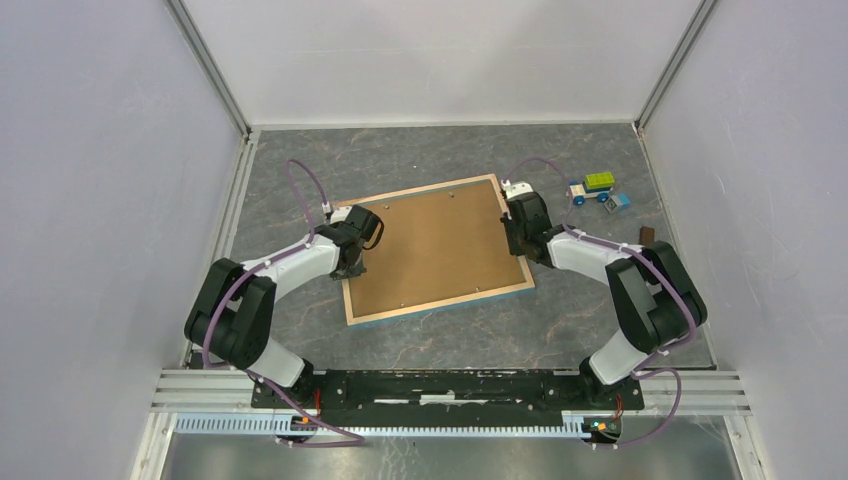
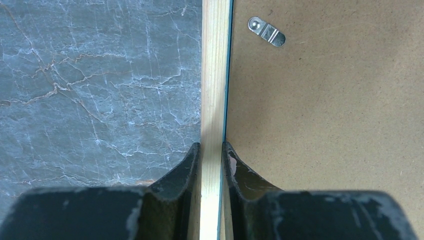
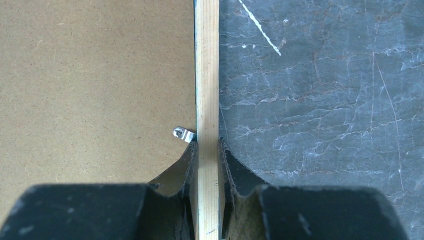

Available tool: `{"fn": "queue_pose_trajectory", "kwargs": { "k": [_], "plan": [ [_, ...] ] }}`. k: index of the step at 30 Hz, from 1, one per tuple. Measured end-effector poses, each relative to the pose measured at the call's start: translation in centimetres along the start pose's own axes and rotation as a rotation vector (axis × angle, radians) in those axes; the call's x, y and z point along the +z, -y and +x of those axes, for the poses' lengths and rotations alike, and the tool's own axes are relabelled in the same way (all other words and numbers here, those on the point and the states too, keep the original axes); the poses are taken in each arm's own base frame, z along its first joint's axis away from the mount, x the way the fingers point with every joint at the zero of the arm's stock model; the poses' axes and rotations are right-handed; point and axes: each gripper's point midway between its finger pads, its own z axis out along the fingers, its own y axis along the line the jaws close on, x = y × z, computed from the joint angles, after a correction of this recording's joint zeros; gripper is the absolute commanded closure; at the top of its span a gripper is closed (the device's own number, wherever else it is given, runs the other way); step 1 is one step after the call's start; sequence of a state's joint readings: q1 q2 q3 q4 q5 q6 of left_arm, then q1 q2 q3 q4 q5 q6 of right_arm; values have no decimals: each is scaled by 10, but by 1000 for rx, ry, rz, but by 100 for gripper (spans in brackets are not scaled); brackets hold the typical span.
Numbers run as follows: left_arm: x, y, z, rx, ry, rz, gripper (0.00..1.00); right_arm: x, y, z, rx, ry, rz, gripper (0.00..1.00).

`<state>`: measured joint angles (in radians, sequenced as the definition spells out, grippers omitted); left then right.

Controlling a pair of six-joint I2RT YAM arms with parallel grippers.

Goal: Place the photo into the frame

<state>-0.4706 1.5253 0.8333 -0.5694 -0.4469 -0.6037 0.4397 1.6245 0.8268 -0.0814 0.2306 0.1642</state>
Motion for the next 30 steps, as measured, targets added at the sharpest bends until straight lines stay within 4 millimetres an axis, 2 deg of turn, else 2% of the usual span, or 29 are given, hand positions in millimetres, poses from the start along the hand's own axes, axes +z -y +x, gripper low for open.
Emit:
{"fn": "queue_pose_trajectory", "kwargs": {
  "k": [2,4,5,7,12,21,26,30],
  "plan": [
    [0,0,0,0,0,2,80,-2,1,0,1,9,6,86],
    [0,2,0,-2,0,7,80,-5,3,4,-2,-3,9,65],
    [0,2,0,-3,0,10,80,-7,3,6,-4,-10,7,57],
    [0,3,-1,-1,0,15,80,-13,3,8,-2,-17,-1,52],
    [0,3,-1,-1,0,16,80,-24,-2,-4,-15,25,-33,51],
    [0,3,-1,1,-1,15,81,-17,0,5,-54,-14,-19,55],
    [0,3,-1,5,-1,16,81,-11,1,10,-66,-35,-10,62],
    [0,3,-1,7,-1,16,81,-7,1,7,-65,-32,-3,73]
  ]
}}
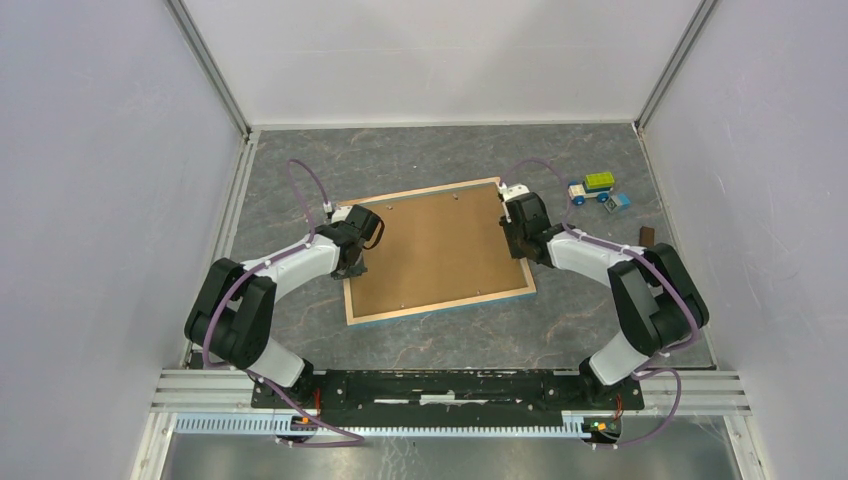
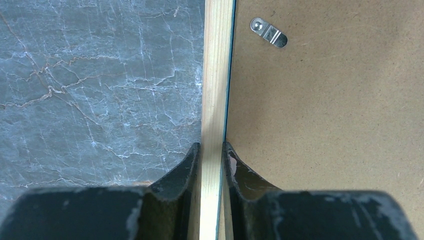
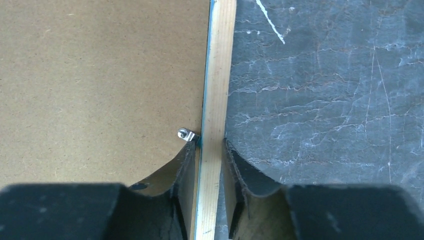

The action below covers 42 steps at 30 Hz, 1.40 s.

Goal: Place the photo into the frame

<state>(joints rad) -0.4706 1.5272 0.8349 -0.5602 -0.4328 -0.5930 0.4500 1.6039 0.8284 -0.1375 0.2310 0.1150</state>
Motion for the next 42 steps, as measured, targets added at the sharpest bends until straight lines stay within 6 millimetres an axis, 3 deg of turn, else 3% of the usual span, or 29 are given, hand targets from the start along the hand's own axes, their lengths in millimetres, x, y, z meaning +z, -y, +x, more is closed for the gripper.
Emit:
{"fn": "queue_pose_trajectory", "kwargs": {
  "k": [2,6,12,15,17,20,21,23,26,27,30,34,37,40,42],
  "plan": [
    [0,0,0,0,0,0,81,0,1,0,5,-2,4,79],
    [0,0,-1,6,-11,-7,82,-1,2,2,27,4,16,100],
    [3,2,-11,-28,-33,3,83,-13,7,16,109,24,32,100],
    [8,8,-25,-58,-36,17,80,-19,12,26,198,45,44,100],
    [10,14,-37,-78,-21,32,70,-22,13,30,266,65,48,100],
    [6,19,-50,-105,16,61,34,-23,16,32,356,78,68,100],
    [1,23,-56,-133,40,86,28,-23,17,32,389,84,77,100],
    [-14,26,-65,-164,86,133,20,-24,19,33,447,94,95,100],
    [-57,35,-72,-199,164,255,16,-26,21,35,534,110,112,100],
    [-61,36,-72,-200,170,268,15,-26,21,36,560,115,118,100],
    [-92,52,-55,-189,184,369,14,-26,22,36,626,125,130,100],
    [-123,83,2,-162,102,510,15,-26,22,36,697,142,133,100],
    [-130,101,49,-198,-14,573,14,-27,22,36,737,159,133,100],
    [-123,115,89,-278,-143,569,10,-30,23,33,773,188,129,100],
    [-119,125,102,-334,-203,558,7,-30,23,35,789,186,128,100]
  ]
}}
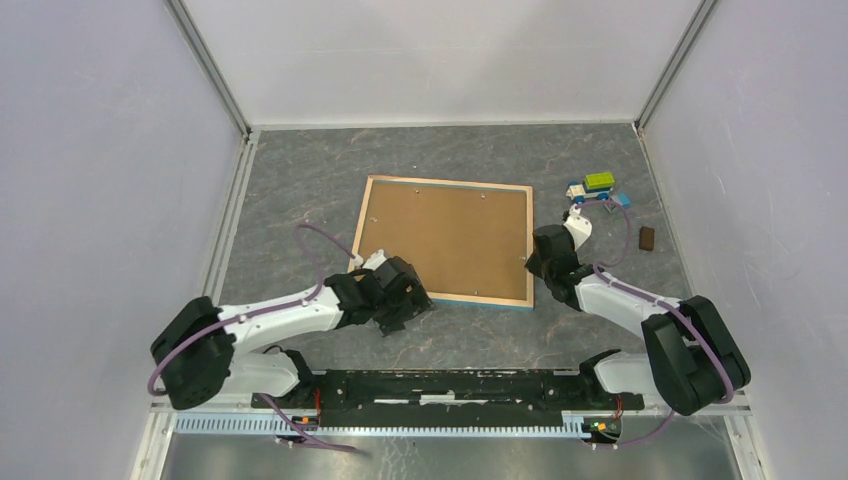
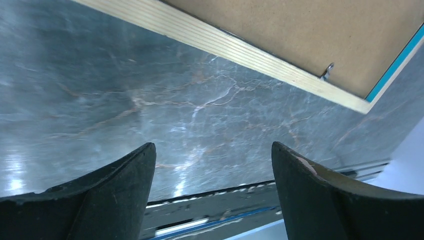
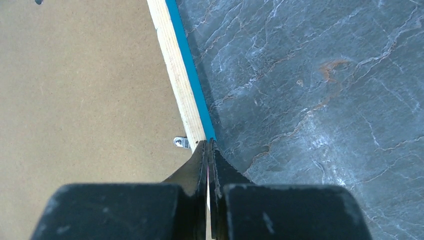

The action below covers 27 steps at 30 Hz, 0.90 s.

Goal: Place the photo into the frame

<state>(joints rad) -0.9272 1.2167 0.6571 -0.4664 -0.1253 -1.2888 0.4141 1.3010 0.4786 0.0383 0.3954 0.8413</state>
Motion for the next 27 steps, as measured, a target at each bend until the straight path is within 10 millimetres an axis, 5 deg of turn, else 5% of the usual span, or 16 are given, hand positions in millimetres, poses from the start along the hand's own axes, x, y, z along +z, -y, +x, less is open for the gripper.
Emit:
{"fn": "queue_pose_trajectory", "kwargs": {
  "k": [9,22,27],
  "plan": [
    [33,22,15,-282,-15,4,9,-4,2,2,-13,-7,-4,100],
    [43,35,-17,-560,145,-46,27,-10,7,4,-55,-15,0,100],
    [59,44,-21,-614,151,-89,41,-12,7,7,-78,-12,-3,100]
  ]
}}
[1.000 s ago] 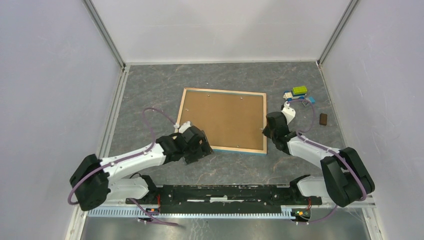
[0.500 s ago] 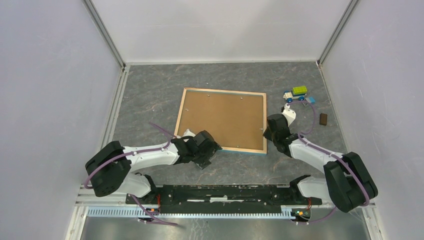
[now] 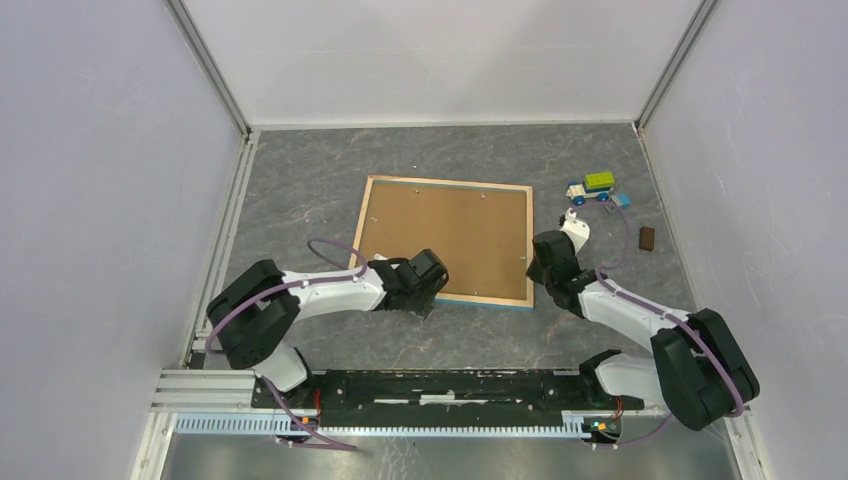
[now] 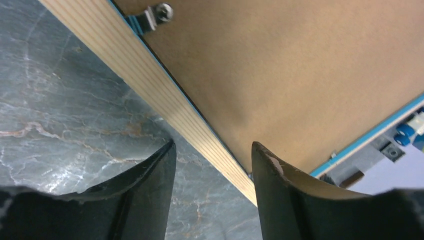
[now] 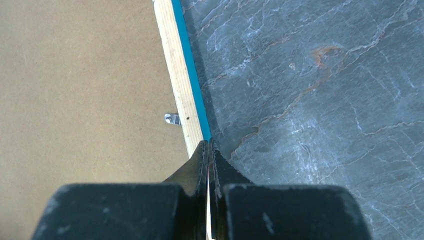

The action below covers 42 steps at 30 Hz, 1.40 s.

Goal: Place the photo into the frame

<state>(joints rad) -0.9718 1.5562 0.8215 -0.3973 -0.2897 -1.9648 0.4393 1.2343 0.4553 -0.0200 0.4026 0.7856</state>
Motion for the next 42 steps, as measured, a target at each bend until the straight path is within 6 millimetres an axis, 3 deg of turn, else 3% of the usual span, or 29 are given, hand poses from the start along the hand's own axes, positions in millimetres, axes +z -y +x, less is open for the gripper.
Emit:
{"fn": "queue_pose_trajectory", "kwargs": {
  "k": [4,8,12,15,17,20,23,28,30,33,40,42],
  "plan": [
    [10,-3,0,-22,15,-40,50,-4,0,4,-33,2,-6,100],
    [15,-4,-2,-28,25,-55,69,-8,1,6,-104,5,-22,88],
    [17,-4,-8,-3,49,-53,76,-14,8,-4,-217,45,-6,57],
    [18,-3,-20,86,83,-35,71,-21,14,-18,-292,90,18,36],
    [17,-6,-32,180,96,-18,72,-27,9,-35,-345,135,4,27],
    [14,-11,-49,323,110,-15,80,-32,-6,-56,-409,188,-32,22],
    [11,-16,-68,451,116,-35,87,-31,-33,-91,-469,234,-52,21],
    [8,-25,-108,618,125,-86,88,-10,-97,-145,-509,264,-134,22],
    [7,-29,-123,671,133,-101,87,3,-117,-158,-502,259,-148,22],
    [5,-33,-133,740,136,-106,84,22,-122,-151,-451,213,-119,22],
    [11,-27,-135,788,107,-65,85,51,-86,-77,-388,16,-53,21],
    [12,-23,-135,787,108,-45,85,53,-78,-66,-387,-12,-33,21]
  ]
}}
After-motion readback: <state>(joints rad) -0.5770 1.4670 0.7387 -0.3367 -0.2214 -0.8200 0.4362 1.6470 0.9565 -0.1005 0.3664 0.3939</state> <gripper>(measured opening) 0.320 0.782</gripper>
